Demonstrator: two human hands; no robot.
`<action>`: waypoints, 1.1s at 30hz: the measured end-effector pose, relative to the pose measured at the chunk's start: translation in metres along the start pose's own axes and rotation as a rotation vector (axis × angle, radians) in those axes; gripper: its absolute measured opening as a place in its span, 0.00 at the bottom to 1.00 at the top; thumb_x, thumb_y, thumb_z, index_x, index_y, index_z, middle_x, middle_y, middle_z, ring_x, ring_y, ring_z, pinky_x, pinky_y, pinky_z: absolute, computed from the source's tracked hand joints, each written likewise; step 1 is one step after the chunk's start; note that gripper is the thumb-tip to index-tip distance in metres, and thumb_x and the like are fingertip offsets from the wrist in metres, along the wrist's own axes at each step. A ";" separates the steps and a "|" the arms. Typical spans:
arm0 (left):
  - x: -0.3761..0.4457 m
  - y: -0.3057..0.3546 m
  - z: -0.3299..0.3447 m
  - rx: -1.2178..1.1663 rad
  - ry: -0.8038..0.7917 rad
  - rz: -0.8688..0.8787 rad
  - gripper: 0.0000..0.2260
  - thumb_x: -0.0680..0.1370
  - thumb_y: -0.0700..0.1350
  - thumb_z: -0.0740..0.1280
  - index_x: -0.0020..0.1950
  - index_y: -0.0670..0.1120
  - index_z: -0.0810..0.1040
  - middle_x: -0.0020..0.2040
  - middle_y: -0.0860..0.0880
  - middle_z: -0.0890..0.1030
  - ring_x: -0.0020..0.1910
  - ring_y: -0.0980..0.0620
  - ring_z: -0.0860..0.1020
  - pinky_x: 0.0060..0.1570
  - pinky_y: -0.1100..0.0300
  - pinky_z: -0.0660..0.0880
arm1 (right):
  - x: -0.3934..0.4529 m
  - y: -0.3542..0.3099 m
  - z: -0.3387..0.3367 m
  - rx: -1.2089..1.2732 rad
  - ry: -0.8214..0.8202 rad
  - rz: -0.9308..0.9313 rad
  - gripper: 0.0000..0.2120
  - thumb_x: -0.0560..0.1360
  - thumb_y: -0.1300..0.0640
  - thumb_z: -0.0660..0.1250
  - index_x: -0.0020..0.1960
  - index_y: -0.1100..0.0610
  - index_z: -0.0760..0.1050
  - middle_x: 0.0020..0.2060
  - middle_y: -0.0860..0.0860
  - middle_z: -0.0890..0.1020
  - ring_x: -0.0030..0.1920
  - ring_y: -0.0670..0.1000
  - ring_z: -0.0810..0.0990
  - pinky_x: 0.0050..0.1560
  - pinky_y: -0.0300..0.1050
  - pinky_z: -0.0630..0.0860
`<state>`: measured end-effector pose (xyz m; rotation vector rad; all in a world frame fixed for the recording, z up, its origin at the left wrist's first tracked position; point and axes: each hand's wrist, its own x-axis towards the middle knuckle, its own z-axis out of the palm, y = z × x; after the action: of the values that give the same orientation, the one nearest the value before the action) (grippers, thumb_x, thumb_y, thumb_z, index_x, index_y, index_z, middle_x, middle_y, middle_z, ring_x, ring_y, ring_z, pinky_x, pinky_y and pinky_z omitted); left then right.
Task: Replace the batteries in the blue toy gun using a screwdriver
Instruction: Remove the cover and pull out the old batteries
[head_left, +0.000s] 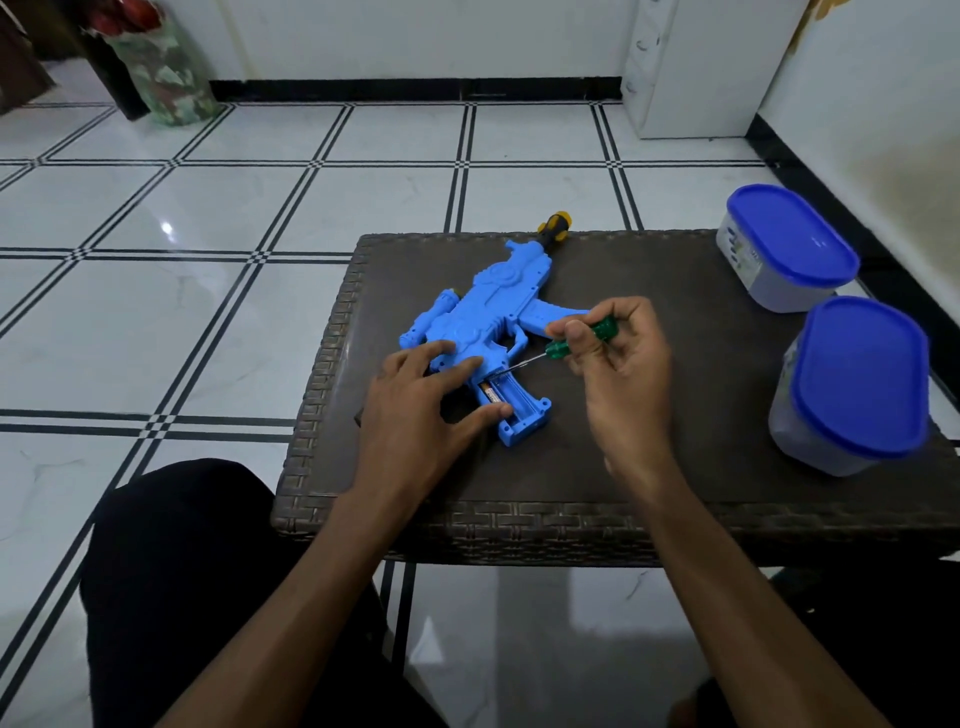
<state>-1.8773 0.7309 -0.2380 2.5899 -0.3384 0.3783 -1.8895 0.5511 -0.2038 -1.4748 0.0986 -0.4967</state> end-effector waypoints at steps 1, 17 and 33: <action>0.001 -0.001 0.000 -0.003 -0.010 -0.006 0.28 0.68 0.68 0.67 0.63 0.56 0.79 0.67 0.54 0.75 0.65 0.50 0.69 0.62 0.56 0.67 | 0.000 0.002 0.000 -0.002 -0.003 -0.002 0.08 0.76 0.57 0.70 0.46 0.51 0.70 0.46 0.59 0.85 0.50 0.51 0.85 0.46 0.42 0.78; 0.003 -0.001 -0.001 0.016 -0.080 0.029 0.30 0.67 0.73 0.59 0.62 0.58 0.80 0.69 0.51 0.75 0.67 0.46 0.71 0.63 0.50 0.71 | 0.025 0.017 0.023 -0.277 -0.083 -0.053 0.04 0.82 0.55 0.60 0.51 0.55 0.70 0.37 0.50 0.81 0.41 0.51 0.83 0.43 0.52 0.82; 0.001 0.003 -0.003 -0.226 0.051 0.142 0.10 0.74 0.42 0.72 0.54 0.50 0.85 0.50 0.57 0.84 0.53 0.58 0.77 0.58 0.62 0.70 | 0.037 -0.010 -0.006 -0.443 -0.156 0.098 0.08 0.78 0.59 0.60 0.46 0.50 0.77 0.29 0.45 0.75 0.28 0.45 0.72 0.31 0.42 0.69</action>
<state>-1.8777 0.7299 -0.2337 2.3382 -0.5182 0.4295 -1.8614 0.5313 -0.1867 -1.9264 0.1642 -0.2872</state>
